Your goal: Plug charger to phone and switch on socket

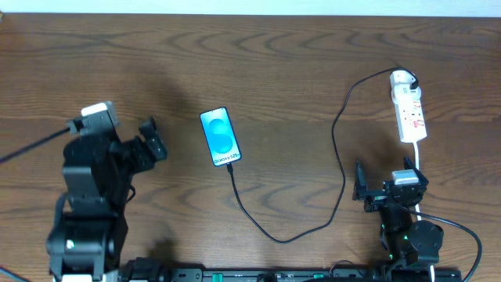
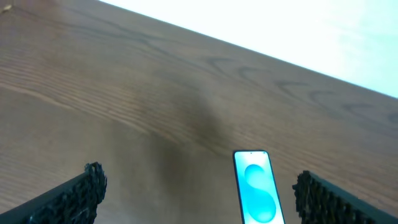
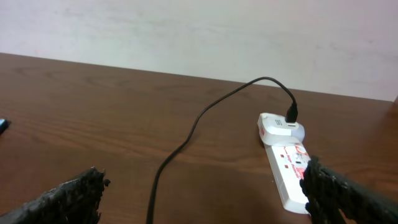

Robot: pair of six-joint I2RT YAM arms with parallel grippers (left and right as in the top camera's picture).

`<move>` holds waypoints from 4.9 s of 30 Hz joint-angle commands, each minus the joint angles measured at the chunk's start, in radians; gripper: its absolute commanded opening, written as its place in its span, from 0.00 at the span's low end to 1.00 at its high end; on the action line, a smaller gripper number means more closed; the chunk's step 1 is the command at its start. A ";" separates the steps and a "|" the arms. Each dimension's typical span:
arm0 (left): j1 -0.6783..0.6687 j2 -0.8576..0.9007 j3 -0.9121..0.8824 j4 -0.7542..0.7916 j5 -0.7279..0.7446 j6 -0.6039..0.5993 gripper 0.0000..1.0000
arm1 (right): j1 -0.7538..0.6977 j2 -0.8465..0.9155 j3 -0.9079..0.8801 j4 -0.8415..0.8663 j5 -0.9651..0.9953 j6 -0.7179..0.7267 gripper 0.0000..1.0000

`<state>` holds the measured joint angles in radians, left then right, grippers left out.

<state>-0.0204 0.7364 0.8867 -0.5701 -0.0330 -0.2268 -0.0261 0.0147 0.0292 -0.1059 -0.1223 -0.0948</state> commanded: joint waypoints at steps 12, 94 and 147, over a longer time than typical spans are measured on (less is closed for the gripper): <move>0.016 -0.289 -0.326 0.333 -0.005 0.037 0.99 | 0.010 -0.010 -0.007 0.004 0.004 0.012 0.99; 0.066 -0.732 -0.883 0.500 -0.005 0.099 0.99 | 0.010 -0.010 -0.007 0.004 0.004 0.012 0.99; 0.066 -0.732 -0.883 0.500 -0.005 0.099 0.99 | 0.010 -0.010 -0.007 0.004 0.004 0.012 0.99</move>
<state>0.0395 0.0109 0.0246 -0.0326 -0.0292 -0.1486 -0.0261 0.0124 0.0284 -0.1043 -0.1223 -0.0948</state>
